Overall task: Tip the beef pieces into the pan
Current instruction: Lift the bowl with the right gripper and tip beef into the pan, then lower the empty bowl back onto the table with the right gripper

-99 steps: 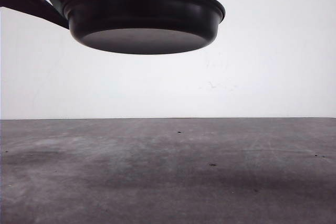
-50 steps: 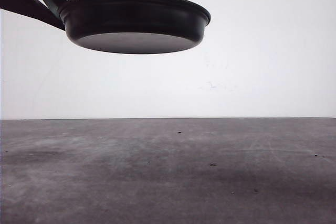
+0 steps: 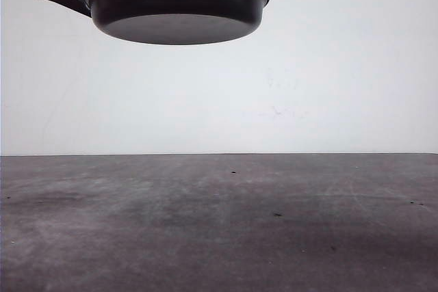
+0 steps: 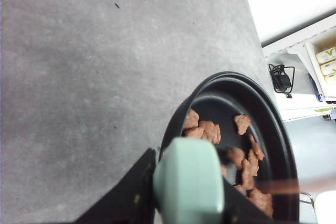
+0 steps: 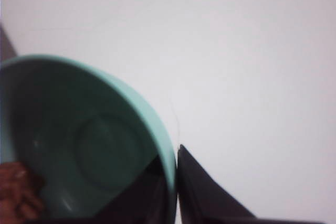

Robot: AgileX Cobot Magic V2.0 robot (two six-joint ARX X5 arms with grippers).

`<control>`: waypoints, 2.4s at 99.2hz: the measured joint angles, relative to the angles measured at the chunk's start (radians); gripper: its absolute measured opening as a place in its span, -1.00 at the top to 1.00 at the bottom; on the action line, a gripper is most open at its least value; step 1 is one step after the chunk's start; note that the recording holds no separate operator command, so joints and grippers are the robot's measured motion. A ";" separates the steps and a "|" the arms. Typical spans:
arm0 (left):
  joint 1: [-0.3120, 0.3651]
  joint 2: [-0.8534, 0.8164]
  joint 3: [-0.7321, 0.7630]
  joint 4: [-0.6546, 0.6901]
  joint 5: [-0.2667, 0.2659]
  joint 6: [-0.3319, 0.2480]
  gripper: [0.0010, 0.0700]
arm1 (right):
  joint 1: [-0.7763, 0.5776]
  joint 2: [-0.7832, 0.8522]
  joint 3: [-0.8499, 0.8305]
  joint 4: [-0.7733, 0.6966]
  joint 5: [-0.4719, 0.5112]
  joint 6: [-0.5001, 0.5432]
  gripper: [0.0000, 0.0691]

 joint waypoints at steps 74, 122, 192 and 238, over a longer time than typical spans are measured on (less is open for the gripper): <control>0.027 0.012 0.009 0.000 0.001 0.011 0.86 | -0.060 0.000 0.000 -0.056 -0.053 0.154 0.96; 0.027 0.040 0.009 0.034 -0.006 0.025 0.86 | -0.110 0.000 0.000 0.014 -0.096 0.059 0.96; 0.041 0.053 0.009 0.043 -0.024 0.085 0.86 | -0.422 -0.054 0.000 -0.616 -0.256 0.980 0.96; 0.041 0.073 0.009 0.051 -0.041 0.111 0.86 | -0.991 0.099 -0.023 -1.039 -0.791 1.458 0.96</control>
